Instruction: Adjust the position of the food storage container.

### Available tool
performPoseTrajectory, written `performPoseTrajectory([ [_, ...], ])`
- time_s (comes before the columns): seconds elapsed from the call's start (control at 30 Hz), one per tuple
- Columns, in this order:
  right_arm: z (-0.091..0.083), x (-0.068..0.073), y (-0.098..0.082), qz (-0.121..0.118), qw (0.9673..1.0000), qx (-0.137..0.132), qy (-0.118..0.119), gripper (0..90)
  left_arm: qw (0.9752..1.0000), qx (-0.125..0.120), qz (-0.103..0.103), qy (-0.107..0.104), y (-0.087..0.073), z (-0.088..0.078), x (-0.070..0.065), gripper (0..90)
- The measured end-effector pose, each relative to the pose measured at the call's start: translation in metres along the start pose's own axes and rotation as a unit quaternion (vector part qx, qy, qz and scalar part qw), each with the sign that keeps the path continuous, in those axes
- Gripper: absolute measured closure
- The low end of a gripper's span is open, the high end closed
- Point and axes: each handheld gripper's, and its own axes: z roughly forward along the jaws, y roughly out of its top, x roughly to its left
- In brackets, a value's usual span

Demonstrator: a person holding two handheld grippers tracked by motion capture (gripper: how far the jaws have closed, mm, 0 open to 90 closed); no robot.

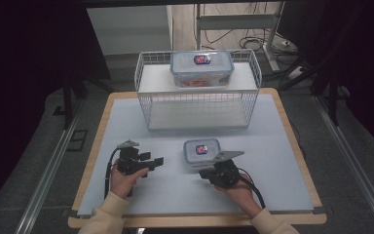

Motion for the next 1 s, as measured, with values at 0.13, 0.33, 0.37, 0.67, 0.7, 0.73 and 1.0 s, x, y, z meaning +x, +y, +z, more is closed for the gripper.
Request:
performPoseTrajectory([
  [0.13,-0.016,-0.011,-0.01,0.021,0.9998,0.0,-0.004,89.4,1.0,-0.001,0.0,0.0,0.0,0.0,-0.001,27.5],
  [0.33,-0.041,-0.028,-0.016,0.034,0.9994,-0.01,0.0,89.4,1.0,-0.002,-0.001,-0.001,0.0,-0.001,-0.001,27.5],
  [0.37,-0.044,-0.03,-0.017,0.036,0.9993,-0.012,0.0,89.4,1.0,-0.001,0.0,-0.001,0.0,0.0,-0.001,27.5],
  [0.67,-0.072,-0.061,-0.028,0.076,0.9966,-0.027,-0.017,88.8,1.0,-0.001,0.002,-0.003,0.0,0.0,-0.003,27.6],
  [0.7,-0.074,-0.064,-0.028,0.081,0.9961,-0.031,-0.015,88.7,1.0,-0.002,0.002,-0.003,0.0,0.0,-0.003,27.7],
  [0.73,-0.075,-0.066,-0.028,0.084,0.9958,-0.034,-0.015,88.5,1.0,-0.003,0.002,-0.003,0.0,-0.001,-0.003,27.8],
  [1.0,-0.078,-0.072,-0.027,0.088,0.9949,-0.044,-0.02,59.9,0.9999,-0.001,0.011,-0.01,0.003,-0.001,-0.009,27.1],
])
